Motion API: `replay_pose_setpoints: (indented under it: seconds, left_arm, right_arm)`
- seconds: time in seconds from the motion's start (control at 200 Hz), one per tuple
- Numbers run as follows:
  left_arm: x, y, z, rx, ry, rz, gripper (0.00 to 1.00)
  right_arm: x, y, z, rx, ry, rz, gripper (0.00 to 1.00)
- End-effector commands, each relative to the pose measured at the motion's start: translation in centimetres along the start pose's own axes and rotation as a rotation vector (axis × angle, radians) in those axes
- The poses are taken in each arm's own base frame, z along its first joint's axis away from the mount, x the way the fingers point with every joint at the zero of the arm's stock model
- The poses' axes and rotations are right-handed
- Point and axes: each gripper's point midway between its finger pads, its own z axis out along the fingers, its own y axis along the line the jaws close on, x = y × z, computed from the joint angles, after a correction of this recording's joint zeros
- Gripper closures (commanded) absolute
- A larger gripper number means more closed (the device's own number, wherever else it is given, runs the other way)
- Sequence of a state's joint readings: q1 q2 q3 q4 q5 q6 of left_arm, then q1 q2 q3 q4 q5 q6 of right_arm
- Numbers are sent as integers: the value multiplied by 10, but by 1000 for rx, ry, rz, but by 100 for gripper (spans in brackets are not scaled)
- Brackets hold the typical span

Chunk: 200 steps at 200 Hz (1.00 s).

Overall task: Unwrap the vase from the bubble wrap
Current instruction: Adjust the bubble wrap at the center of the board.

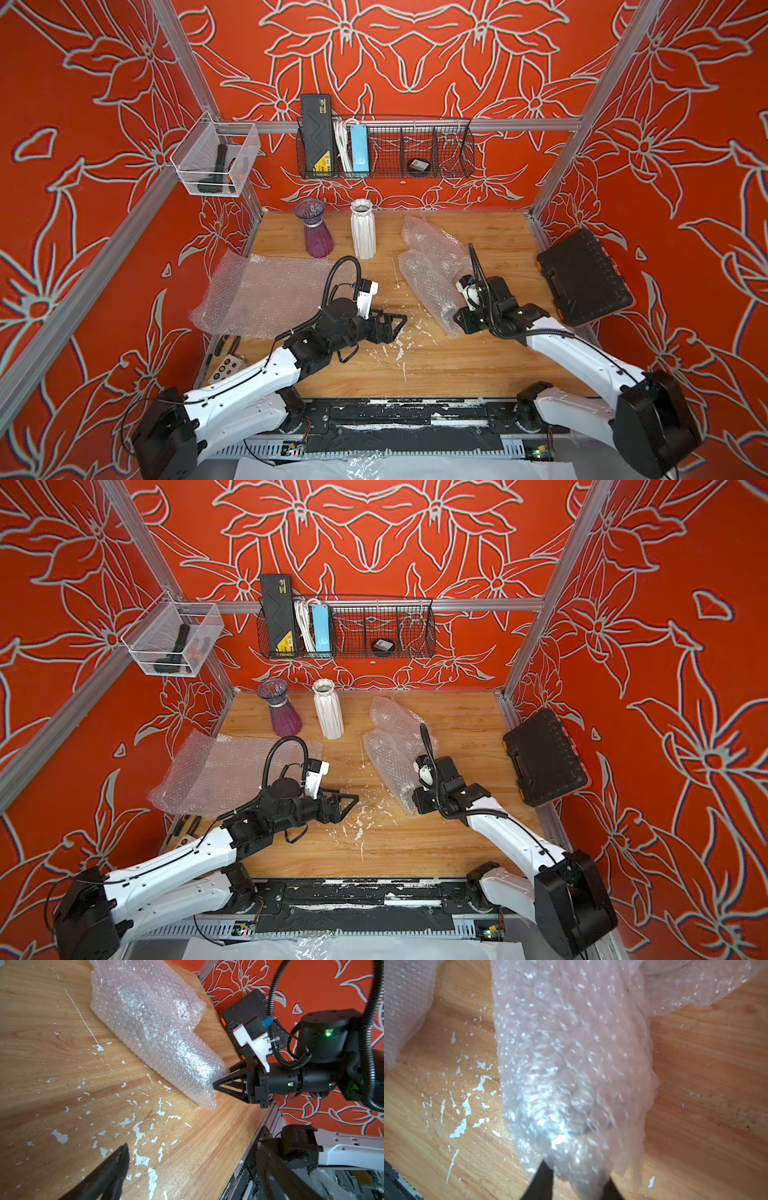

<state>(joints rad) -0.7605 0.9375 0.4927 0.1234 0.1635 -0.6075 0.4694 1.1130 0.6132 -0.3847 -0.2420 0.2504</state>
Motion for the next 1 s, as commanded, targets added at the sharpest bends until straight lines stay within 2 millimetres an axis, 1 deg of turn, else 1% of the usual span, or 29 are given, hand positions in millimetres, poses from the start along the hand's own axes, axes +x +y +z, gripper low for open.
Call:
replay_pose_setpoints:
  seconds: [0.0,0.14,0.28,0.32,0.435,0.54,0.686,0.776,0.871,0.996]
  left_arm:
    - [-2,0,3,-2,-10,11,7]
    - [2,6,4,-26,-4,13,7]
    - [4,11,3,-47,0,17,8]
    - [6,13,3,-55,3,19,8]
    - [7,17,1,-74,7,24,8]
    - [8,20,-1,-89,8,25,8]
    - [10,20,-3,-96,22,42,8]
    - [8,26,-9,-151,33,76,8]
    - [9,31,-18,-187,39,93,8]
    - [13,32,-23,-188,47,67,7]
  right_arm:
    - [-1,6,-9,-33,-41,11,83]
    - [-2,16,-27,-45,-95,-32,88]
    - [-1,26,-39,-77,-135,-59,98]
    - [2,28,-39,-84,-133,-63,100]
    - [8,34,-37,-116,-133,-62,100]
    - [11,44,-35,-150,-135,-70,100]
    - [14,65,-40,-189,-151,-107,100]
    - [20,79,-42,-204,-154,-133,100]
    - [28,93,-39,-246,-151,-137,100]
    - [27,113,-32,-292,-172,-156,100]
